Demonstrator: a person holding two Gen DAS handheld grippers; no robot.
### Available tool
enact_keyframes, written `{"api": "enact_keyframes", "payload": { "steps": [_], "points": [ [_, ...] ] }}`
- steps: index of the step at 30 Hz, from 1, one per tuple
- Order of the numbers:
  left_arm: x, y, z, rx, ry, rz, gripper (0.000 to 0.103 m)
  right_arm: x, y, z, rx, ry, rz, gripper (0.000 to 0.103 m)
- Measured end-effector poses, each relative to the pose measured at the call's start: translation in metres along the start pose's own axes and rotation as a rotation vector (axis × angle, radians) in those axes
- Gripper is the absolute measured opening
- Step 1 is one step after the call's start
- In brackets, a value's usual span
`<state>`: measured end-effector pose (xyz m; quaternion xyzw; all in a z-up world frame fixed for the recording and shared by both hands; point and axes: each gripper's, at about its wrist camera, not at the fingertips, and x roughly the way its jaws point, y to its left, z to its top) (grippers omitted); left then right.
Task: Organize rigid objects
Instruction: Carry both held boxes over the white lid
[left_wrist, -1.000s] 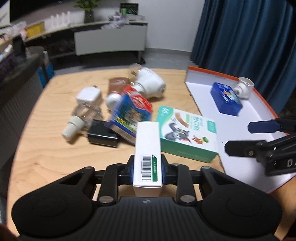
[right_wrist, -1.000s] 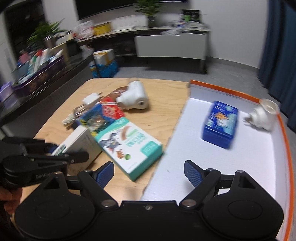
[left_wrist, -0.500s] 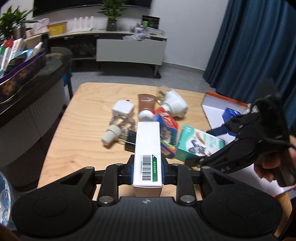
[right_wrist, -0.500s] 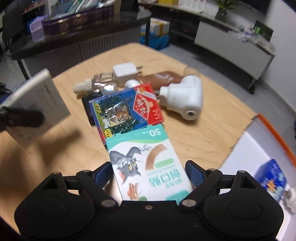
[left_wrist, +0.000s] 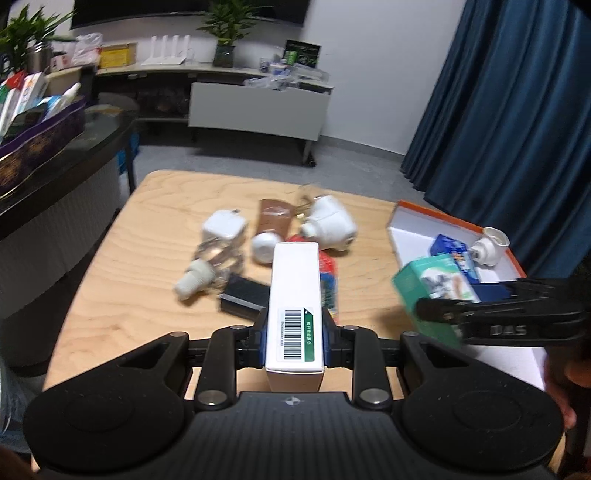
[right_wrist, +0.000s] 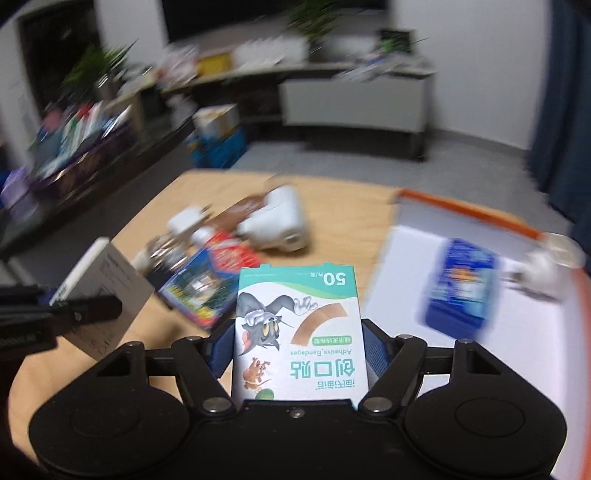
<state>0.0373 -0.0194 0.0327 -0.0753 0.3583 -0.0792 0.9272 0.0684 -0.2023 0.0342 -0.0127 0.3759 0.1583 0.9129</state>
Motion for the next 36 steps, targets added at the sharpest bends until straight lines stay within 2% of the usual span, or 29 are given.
{"api": "enact_keyframes", "payload": {
  "steps": [4, 8, 13, 18, 22, 27, 36],
  "points": [
    [0.003, -0.034, 0.008, 0.040, -0.018, -0.061, 0.026, -0.041, -0.026, -0.005, 0.093, -0.077, -0.114, 0.084],
    [0.013, -0.076, 0.021, 0.103, -0.003, -0.143, 0.026, -0.074, -0.058, -0.010, 0.154, -0.094, -0.241, 0.084],
    [0.023, -0.118, 0.042, 0.146, -0.017, -0.200, 0.026, -0.109, -0.092, -0.017, 0.227, -0.130, -0.330, 0.084],
    [0.030, -0.139, 0.031, 0.131, -0.018, -0.214, 0.026, -0.106, -0.103, -0.034, 0.263, -0.135, -0.321, 0.084],
    [0.032, -0.146, 0.018, 0.148, 0.001, -0.192, 0.026, -0.096, -0.103, -0.042, 0.265, -0.127, -0.290, 0.084],
    [0.033, -0.145, 0.019, 0.118, 0.013, -0.187, 0.026, -0.090, -0.110, -0.041, 0.274, -0.131, -0.285, 0.084],
    [0.037, -0.160, 0.015, 0.140, 0.029, -0.180, 0.027, -0.087, -0.117, -0.038, 0.278, -0.135, -0.294, 0.084]
  ]
}}
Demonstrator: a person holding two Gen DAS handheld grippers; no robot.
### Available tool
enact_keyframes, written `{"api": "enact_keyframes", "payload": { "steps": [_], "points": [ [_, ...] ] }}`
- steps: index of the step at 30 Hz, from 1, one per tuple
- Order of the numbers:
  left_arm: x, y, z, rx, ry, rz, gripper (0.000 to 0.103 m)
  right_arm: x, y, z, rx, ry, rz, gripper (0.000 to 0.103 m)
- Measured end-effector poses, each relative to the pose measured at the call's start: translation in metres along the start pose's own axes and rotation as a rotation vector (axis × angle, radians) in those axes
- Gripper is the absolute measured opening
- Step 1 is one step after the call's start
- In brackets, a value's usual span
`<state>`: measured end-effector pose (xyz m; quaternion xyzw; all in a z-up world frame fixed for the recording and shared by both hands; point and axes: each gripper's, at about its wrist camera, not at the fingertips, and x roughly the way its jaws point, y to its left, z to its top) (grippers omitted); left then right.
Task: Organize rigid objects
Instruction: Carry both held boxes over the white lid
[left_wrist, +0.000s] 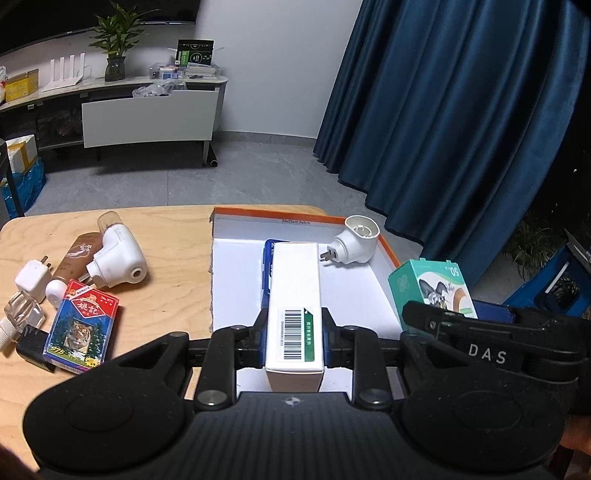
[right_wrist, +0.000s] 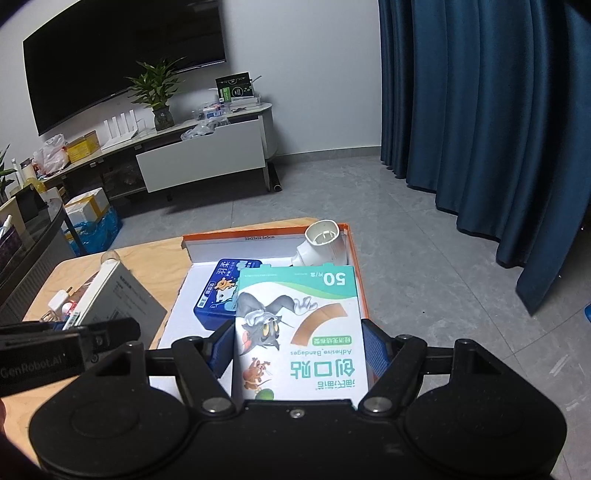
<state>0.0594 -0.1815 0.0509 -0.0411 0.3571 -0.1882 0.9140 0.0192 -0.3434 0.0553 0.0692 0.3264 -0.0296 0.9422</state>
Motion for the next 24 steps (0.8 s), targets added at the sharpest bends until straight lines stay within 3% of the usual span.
{"api": "enact_keyframes", "payload": {
  "steps": [24],
  "points": [
    [0.0037, -0.0091, -0.0019, 0.030, 0.012, 0.015, 0.027, 0.0038, 0.0020, 0.0022, -0.010, -0.003, -0.007, 0.084]
  ]
}}
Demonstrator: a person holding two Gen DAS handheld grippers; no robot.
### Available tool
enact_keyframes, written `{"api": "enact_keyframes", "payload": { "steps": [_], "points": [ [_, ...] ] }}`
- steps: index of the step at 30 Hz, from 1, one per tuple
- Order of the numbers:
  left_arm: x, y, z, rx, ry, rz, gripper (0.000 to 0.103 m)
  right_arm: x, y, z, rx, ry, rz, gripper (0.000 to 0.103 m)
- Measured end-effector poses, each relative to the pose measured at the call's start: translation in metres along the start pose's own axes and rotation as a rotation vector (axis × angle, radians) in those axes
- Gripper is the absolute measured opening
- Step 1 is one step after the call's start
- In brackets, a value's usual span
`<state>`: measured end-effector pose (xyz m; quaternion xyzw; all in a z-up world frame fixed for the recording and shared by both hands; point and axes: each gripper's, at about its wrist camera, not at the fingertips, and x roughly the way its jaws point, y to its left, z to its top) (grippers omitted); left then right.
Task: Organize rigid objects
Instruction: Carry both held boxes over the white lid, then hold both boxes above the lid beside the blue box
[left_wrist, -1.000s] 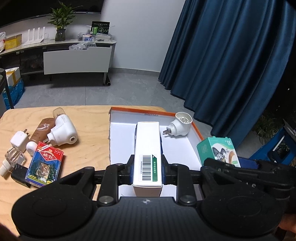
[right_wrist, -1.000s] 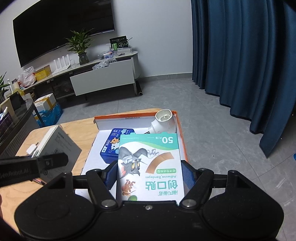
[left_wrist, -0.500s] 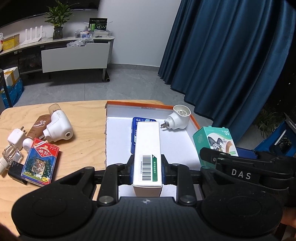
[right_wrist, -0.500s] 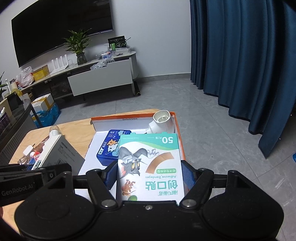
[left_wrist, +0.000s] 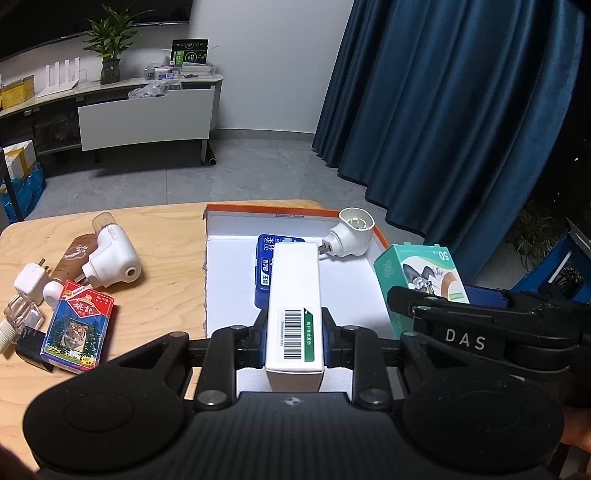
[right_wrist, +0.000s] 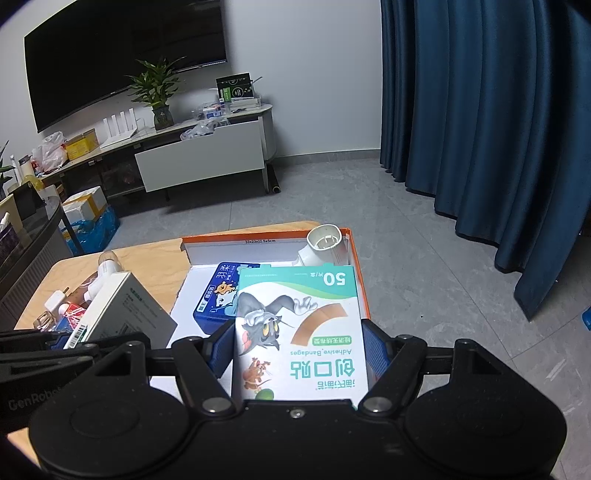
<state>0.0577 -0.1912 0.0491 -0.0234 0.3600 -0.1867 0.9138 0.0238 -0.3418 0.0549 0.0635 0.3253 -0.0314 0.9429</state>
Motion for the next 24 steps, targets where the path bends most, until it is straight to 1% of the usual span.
{"api": "enact_keyframes", "payload": {
  "steps": [24],
  "points": [
    [0.0047, -0.0031, -0.0017, 0.014, 0.004, -0.003, 0.027, 0.0026, -0.0016, 0.0026, 0.004, -0.004, -0.008, 0.084]
  ]
}}
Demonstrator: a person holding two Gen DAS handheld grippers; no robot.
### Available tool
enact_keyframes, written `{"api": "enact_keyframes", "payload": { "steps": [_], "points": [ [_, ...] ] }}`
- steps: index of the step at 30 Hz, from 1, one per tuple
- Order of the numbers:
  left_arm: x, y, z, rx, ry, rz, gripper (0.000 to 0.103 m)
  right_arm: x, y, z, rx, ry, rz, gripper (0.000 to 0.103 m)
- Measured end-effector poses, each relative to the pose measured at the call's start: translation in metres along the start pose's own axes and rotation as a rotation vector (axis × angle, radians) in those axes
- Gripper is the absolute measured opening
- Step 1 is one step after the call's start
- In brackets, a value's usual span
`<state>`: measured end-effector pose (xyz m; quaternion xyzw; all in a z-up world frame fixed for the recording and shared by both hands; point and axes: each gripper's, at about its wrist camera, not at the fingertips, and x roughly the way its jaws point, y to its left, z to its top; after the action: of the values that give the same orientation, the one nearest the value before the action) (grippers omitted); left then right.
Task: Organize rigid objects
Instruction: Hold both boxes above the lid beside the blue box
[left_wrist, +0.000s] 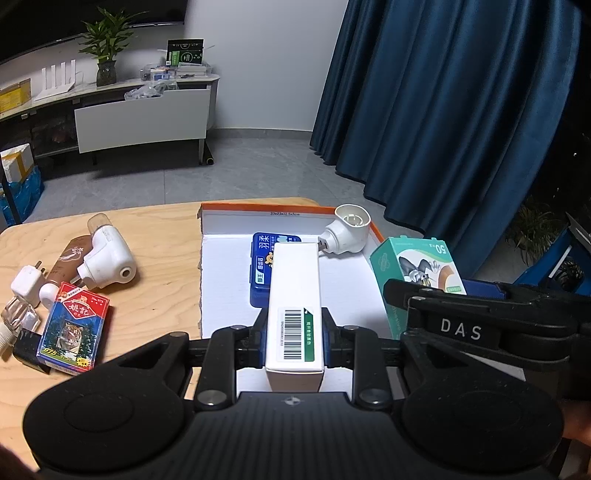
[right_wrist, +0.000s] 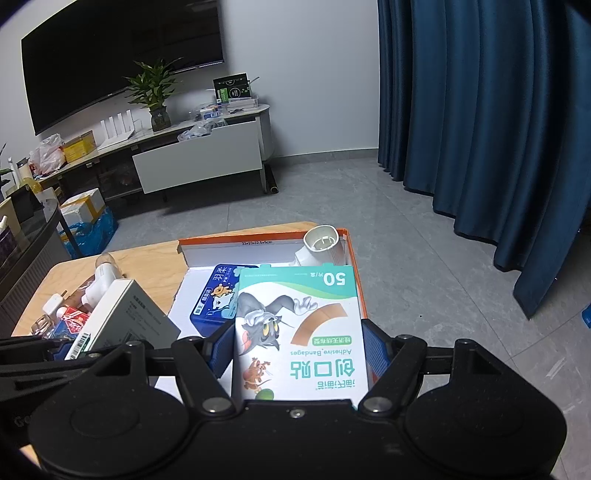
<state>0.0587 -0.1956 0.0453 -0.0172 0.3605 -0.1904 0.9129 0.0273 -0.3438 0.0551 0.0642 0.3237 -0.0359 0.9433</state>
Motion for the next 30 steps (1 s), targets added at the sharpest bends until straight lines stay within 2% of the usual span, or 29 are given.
{"api": "enact_keyframes", "payload": {
  "steps": [30],
  "points": [
    [0.0003, 0.0000, 0.0001, -0.002, -0.003, 0.001, 0.027, -0.0002, -0.0011, 0.0021, 0.008, -0.003, -0.004, 0.084]
  ]
}}
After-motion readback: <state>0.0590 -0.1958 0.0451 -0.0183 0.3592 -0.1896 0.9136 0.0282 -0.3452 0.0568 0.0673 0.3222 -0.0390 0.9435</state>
